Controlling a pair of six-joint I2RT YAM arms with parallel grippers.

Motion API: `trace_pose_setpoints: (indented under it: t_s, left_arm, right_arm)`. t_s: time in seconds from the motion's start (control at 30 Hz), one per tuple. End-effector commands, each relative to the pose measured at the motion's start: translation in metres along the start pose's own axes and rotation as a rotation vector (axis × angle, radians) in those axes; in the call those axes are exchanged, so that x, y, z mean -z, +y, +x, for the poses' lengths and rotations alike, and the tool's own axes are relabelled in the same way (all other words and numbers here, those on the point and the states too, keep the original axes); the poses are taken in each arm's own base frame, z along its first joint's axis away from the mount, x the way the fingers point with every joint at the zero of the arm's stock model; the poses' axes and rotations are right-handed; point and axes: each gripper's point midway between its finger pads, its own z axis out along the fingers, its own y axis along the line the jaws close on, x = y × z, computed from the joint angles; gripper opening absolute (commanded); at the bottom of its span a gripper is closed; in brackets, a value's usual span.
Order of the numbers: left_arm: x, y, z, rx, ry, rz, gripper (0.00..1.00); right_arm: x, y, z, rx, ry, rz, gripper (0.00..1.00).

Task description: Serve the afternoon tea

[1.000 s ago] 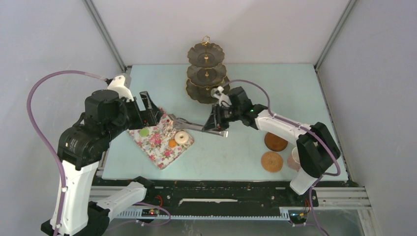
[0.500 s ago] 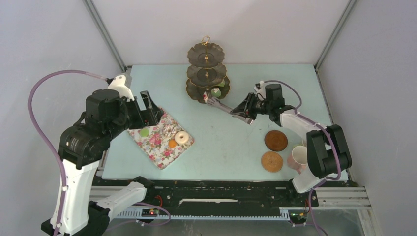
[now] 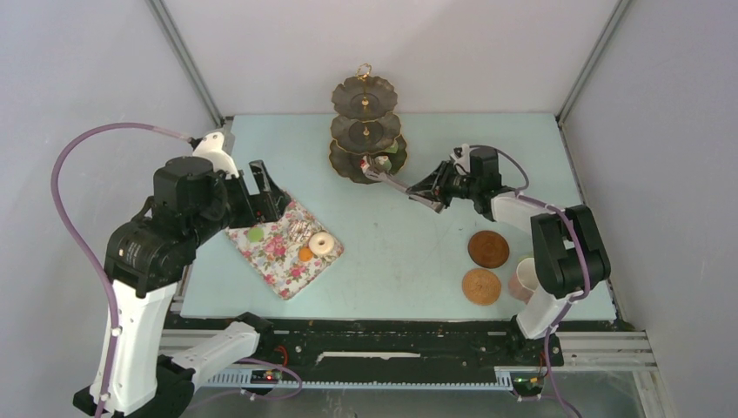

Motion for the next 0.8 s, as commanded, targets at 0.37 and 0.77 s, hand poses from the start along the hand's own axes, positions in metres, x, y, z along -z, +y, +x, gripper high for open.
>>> trace_pose_setpoints:
  t_s: [0.37,0.77]
  left_arm:
    - [0.005,-0.006,-0.012,-0.008,-0.044,0.029,0.91]
    - [0.007,-0.003,-0.012,-0.015,-0.05,0.016,0.91]
  right_arm:
    - [-0.036,0.031,-0.01,-0.102,0.01,-0.123,0.24]
    - [-0.043,0.017,-0.028,-0.192,-0.035,-0.111,0.26]
